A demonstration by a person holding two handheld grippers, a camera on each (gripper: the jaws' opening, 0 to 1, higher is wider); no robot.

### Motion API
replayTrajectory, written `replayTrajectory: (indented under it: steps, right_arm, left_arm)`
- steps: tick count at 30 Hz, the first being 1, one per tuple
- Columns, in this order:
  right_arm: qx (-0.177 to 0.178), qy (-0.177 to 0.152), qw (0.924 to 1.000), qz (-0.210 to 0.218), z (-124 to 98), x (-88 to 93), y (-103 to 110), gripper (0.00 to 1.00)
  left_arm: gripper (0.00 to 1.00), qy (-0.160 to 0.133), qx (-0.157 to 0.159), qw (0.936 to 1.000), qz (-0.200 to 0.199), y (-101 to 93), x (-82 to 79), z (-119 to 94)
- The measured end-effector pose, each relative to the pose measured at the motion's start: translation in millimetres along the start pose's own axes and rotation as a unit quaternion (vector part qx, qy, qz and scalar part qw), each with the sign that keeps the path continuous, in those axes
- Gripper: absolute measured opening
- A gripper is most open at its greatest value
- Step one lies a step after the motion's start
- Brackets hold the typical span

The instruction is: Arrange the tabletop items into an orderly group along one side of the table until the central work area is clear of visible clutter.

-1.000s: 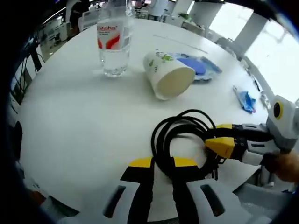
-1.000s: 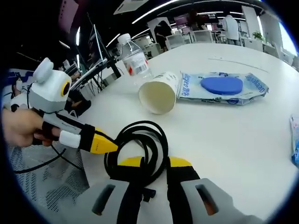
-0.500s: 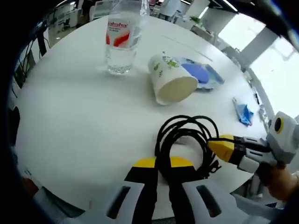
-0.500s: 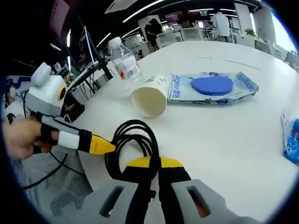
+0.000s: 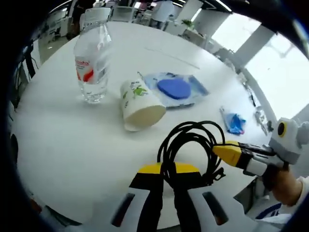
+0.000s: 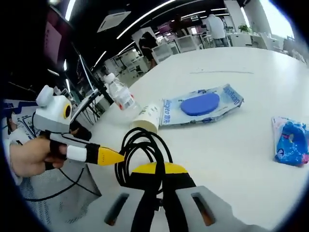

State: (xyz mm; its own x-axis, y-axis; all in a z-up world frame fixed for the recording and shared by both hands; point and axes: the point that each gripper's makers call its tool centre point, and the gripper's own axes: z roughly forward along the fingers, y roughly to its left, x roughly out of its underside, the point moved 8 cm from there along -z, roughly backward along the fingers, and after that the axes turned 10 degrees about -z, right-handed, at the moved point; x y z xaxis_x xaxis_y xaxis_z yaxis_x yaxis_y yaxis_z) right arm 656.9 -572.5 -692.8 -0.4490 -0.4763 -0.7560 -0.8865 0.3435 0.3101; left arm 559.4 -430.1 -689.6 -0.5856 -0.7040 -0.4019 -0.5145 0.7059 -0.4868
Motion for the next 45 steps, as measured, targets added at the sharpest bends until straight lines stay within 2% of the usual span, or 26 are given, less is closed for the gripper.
replayTrajectory:
  steps: [4, 8, 10, 13, 16, 21, 25, 32, 45]
  right_arm:
    - [0.018, -0.014, 0.9997, 0.013, -20, -1.7, -16, 0.0]
    - [0.037, -0.019, 0.9987, 0.031, -33, -1.3, -41, 0.0]
    - [0.045, -0.021, 0.9981, 0.038, -43, 3.3, -44, 0.0]
    - [0.055, -0.026, 0.9972, 0.045, -50, 2.1, -58, 0.0]
    - [0.066, -0.032, 0.996, 0.052, -62, 6.6, -62, 0.0]
    - [0.084, -0.038, 0.9929, 0.075, -74, 15.5, -83, 0.0]
    - [0.094, -0.041, 0.9913, 0.083, -82, 17.4, -90, 0.0]
    - [0.107, -0.041, 0.9895, 0.088, -93, 20.0, -99, 0.0]
    - [0.108, -0.031, 0.9889, 0.097, -95, 31.6, -107, 0.0]
  left_arm:
    - [0.02, 0.009, 0.017, 0.9996, 0.018, -25.3, -4.0, 12]
    - [0.02, 0.022, 0.028, 0.9988, 0.035, -49.0, -3.2, 24]
    - [0.02, 0.027, 0.033, 0.9982, 0.042, -59.4, -2.5, 30]
    - [0.02, 0.034, 0.04, 0.9975, 0.048, -71.9, -1.9, 36]
    - [0.02, 0.042, 0.047, 0.9966, 0.054, -83.8, -0.5, 43]
    - [0.02, 0.057, 0.054, 0.9942, 0.073, -102.3, 2.0, 52]
    - [0.02, 0.067, 0.061, 0.992, 0.089, -117.7, 4.4, 60]
    - [0.02, 0.076, 0.071, 0.9911, 0.084, -127.2, 8.5, 67]
    - [0.02, 0.092, 0.07, 0.9899, 0.081, -130.7, 16.5, 76]
